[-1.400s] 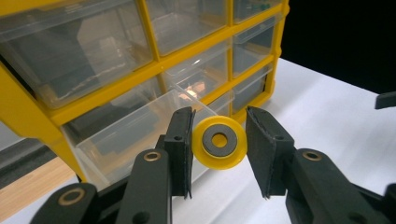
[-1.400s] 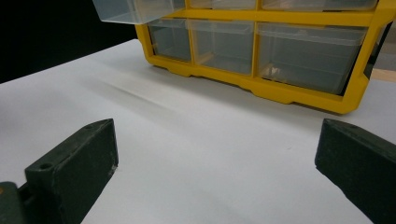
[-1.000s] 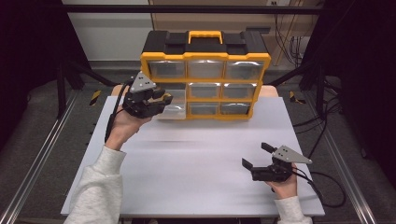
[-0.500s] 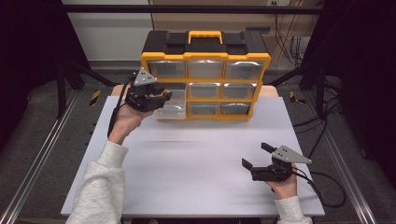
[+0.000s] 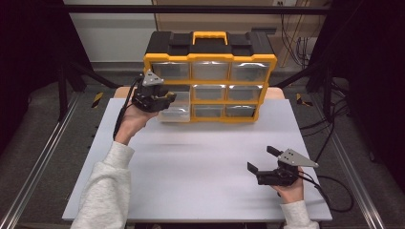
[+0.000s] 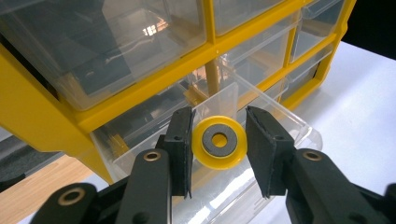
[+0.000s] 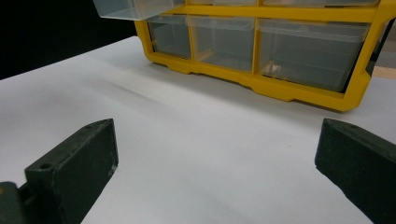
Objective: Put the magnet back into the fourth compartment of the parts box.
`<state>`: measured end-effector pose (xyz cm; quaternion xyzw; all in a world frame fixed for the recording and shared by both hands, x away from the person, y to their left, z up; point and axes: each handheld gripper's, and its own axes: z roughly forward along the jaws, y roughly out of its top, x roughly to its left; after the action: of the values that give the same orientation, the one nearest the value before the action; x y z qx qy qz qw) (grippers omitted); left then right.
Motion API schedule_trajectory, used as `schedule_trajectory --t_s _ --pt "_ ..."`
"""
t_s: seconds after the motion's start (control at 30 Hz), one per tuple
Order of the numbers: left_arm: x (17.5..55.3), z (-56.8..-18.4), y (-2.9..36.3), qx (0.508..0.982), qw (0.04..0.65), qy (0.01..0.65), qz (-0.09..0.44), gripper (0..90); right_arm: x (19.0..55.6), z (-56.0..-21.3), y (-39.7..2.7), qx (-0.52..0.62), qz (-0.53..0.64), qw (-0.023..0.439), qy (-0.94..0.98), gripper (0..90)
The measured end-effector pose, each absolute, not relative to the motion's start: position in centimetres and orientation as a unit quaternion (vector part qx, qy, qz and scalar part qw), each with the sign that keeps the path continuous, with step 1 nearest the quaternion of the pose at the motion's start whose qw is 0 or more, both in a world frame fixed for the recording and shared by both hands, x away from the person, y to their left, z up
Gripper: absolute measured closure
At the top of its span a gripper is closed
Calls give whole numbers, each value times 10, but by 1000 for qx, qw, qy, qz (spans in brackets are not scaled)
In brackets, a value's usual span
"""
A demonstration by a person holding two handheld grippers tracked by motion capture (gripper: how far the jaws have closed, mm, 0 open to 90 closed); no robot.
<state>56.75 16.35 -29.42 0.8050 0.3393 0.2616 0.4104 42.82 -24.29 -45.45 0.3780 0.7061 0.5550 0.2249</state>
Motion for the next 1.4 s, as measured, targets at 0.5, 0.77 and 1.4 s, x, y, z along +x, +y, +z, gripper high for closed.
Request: schedule_trajectory --t_s 0.5,0.77,1.4 --pt "577 -309 167 812 385 353 259 622 428 -454 -243 379 555 225 705 0" --pt "579 -312 165 814 378 358 258 621 428 -454 -243 379 555 224 705 0" --pt "577 -309 168 803 388 373 256 501 428 -454 -244 380 556 224 705 0"
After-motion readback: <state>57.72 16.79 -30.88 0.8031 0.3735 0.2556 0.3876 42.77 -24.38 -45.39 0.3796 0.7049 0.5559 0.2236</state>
